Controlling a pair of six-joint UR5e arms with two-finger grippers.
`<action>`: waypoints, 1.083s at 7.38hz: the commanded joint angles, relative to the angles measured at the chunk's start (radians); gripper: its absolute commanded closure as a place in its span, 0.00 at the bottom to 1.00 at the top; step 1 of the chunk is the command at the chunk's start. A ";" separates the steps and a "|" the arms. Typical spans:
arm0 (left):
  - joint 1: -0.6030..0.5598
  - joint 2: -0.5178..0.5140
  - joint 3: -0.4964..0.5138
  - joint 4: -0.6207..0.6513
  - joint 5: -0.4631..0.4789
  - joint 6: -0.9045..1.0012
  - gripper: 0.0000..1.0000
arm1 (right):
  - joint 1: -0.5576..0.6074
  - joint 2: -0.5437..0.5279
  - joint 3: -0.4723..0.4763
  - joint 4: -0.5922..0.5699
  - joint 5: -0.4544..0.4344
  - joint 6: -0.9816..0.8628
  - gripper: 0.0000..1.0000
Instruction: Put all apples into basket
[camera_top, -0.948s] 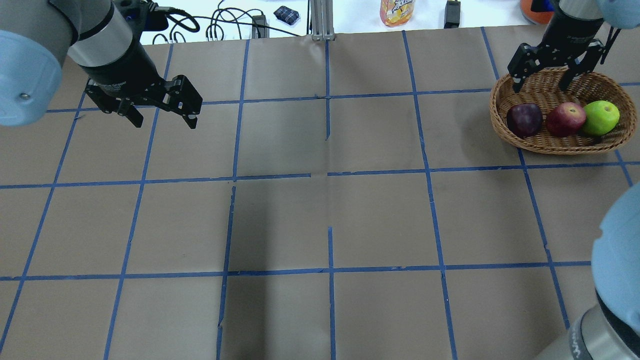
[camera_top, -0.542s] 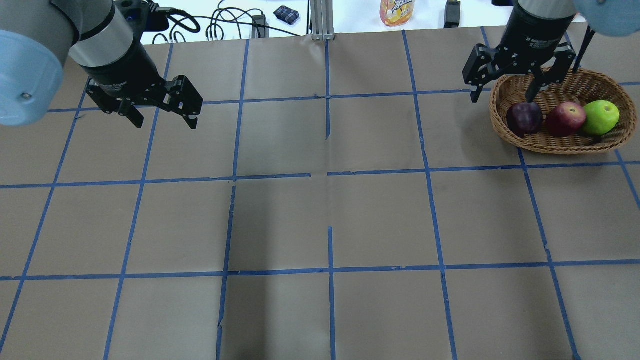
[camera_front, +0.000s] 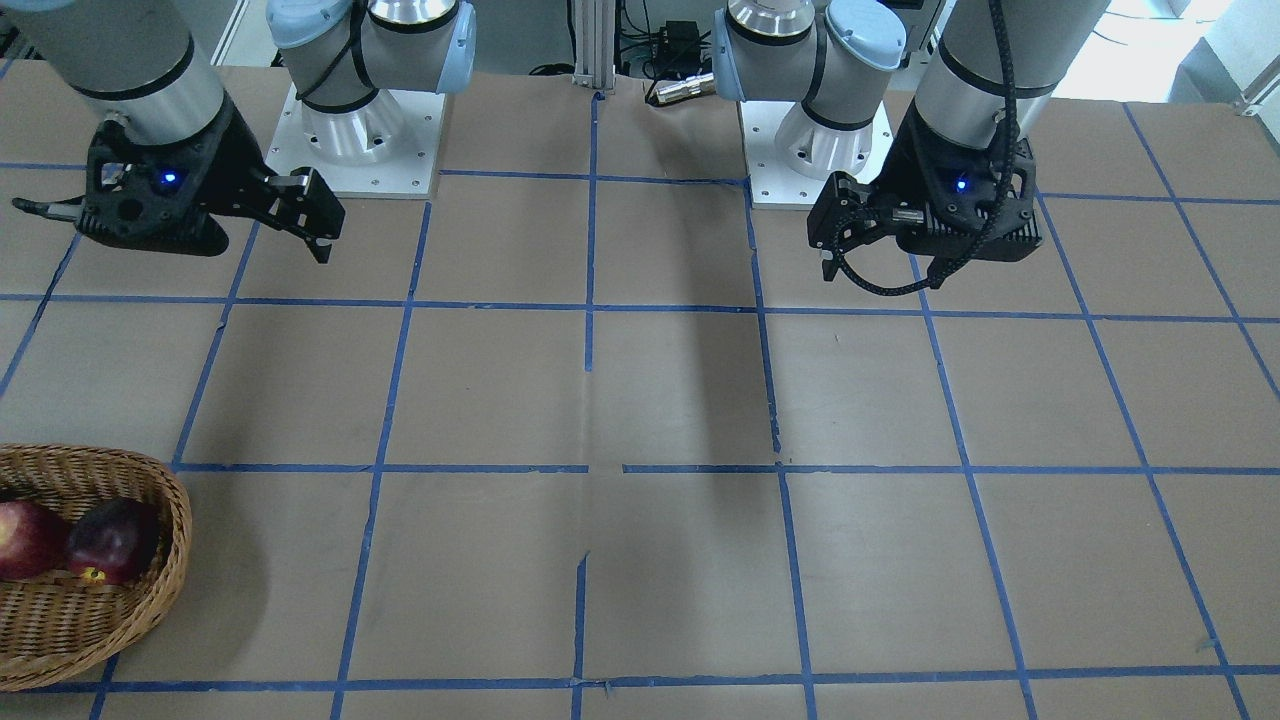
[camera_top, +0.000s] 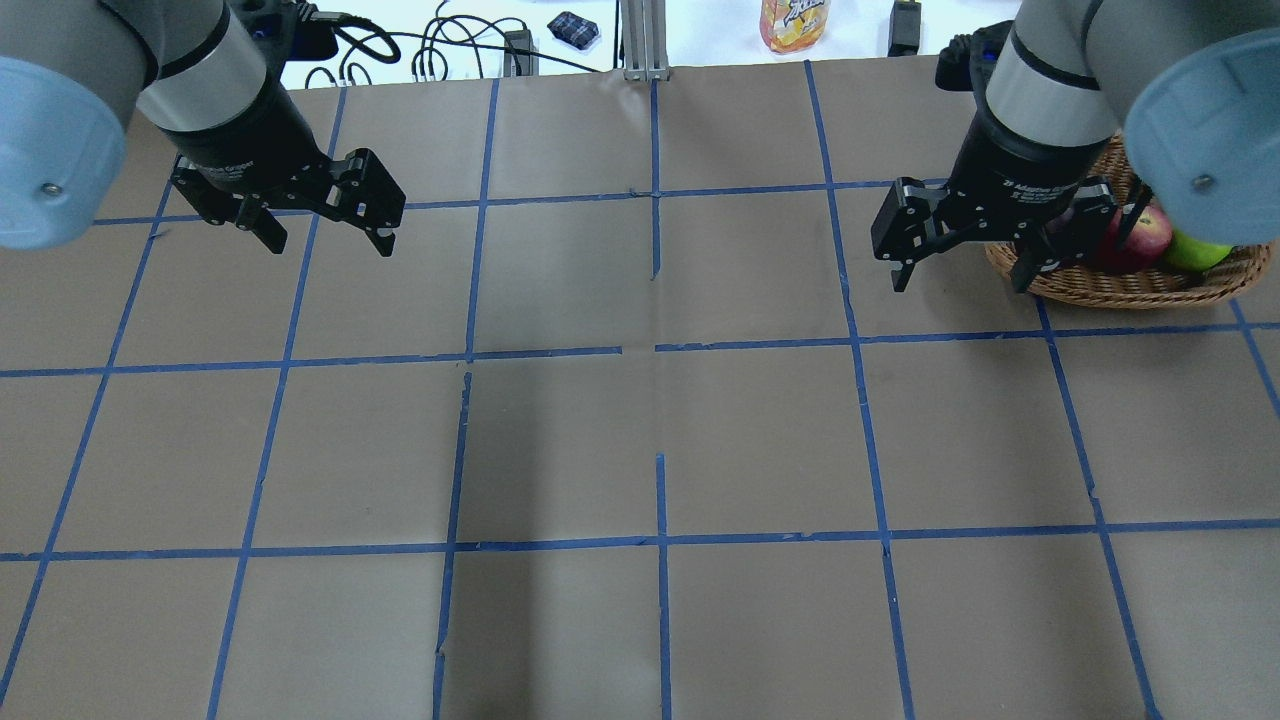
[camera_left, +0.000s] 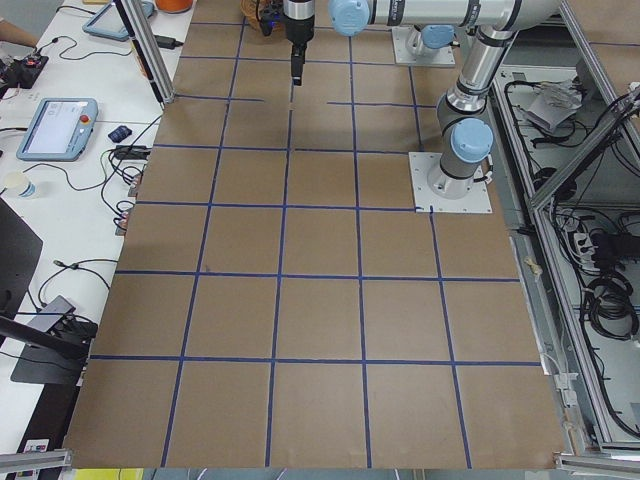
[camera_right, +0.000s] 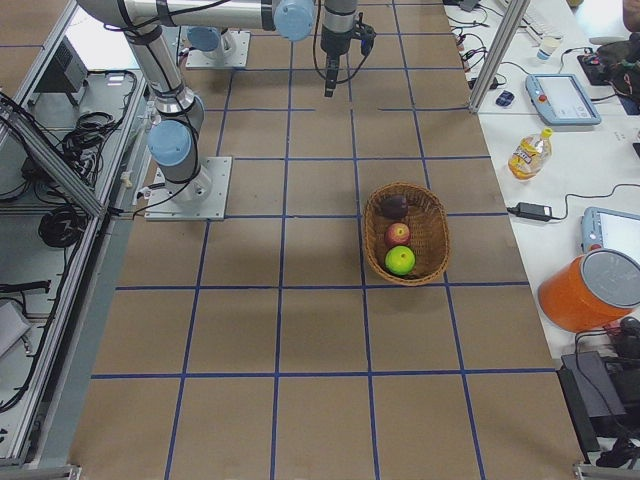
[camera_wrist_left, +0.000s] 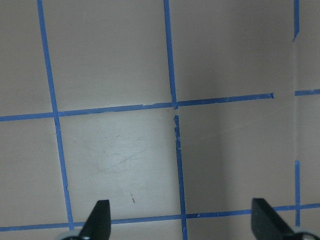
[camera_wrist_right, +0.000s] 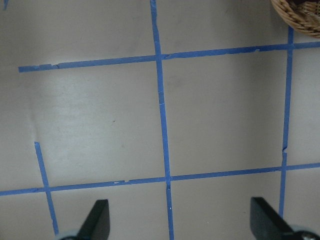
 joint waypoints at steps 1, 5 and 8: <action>0.000 0.005 -0.007 -0.002 0.002 0.001 0.00 | 0.009 -0.007 -0.003 0.007 0.002 -0.001 0.00; 0.000 0.004 -0.005 -0.001 0.002 0.001 0.00 | -0.008 -0.032 0.012 0.007 -0.003 -0.036 0.00; 0.000 0.005 -0.004 -0.001 0.000 0.001 0.00 | -0.013 -0.041 0.004 0.007 -0.001 -0.036 0.00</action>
